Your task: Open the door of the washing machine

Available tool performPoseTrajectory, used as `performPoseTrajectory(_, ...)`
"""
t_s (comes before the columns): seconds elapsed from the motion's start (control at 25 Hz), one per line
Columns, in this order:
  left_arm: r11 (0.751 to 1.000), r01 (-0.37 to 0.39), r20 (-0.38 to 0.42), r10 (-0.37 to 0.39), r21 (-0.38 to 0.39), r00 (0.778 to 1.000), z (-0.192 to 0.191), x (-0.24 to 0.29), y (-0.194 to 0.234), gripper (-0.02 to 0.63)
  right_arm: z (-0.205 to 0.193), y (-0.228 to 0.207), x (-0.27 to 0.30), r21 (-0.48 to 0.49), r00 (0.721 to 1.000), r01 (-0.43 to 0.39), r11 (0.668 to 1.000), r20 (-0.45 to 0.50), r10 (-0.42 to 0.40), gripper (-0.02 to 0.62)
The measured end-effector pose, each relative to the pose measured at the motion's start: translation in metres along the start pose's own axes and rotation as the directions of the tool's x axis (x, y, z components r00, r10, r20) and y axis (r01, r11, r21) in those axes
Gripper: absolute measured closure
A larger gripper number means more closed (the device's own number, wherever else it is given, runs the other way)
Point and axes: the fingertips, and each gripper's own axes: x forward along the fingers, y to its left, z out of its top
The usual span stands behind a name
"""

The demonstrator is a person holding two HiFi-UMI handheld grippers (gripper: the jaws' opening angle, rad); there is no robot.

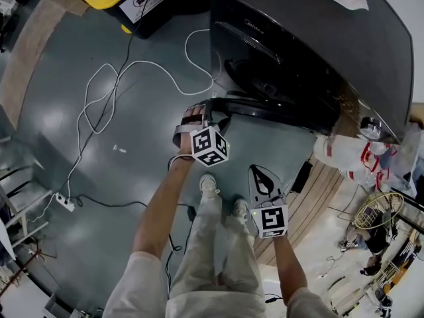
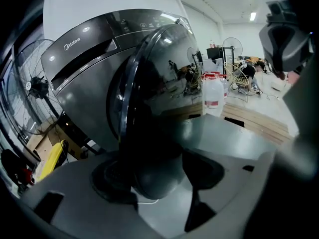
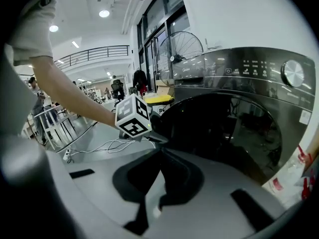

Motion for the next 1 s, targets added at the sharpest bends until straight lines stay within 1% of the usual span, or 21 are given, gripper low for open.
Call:
performPoseTrajectory(0.28,0.999,-0.031,-0.032,0.03,-0.038,0.999,-0.005,-0.01,-0.017,0.31,-0.035,0.007,-0.033,0.019,1.0,-0.017,1.0,-0.004,0.018,0.597)
performPoseTrajectory(0.4,0.997,-0.052,-0.047,0.05,-0.059,0.998,-0.009,-0.017,-0.023,0.31,-0.046,0.007,-0.049,0.009,1.0,-0.031,0.999,-0.002,0.031,0.597)
performPoseTrajectory(0.56,0.993,-0.077,-0.077,0.07,-0.094,0.995,-0.013,-0.028,-0.043,0.31,-0.065,0.005,-0.074,0.002,0.999,-0.047,0.999,-0.013,0.047,0.597)
performPoseTrajectory(0.8,0.981,-0.12,-0.098,0.105,-0.156,0.99,-0.018,-0.045,-0.071,0.31,-0.079,0.005,-0.098,-0.027,0.998,-0.066,0.997,0.0,0.066,0.597)
performPoseTrajectory(1.0,0.962,-0.14,-0.101,0.119,-0.233,0.988,-0.02,-0.061,-0.096,0.314,-0.086,0.01,-0.116,-0.038,0.997,-0.073,0.997,0.019,0.074,0.597)
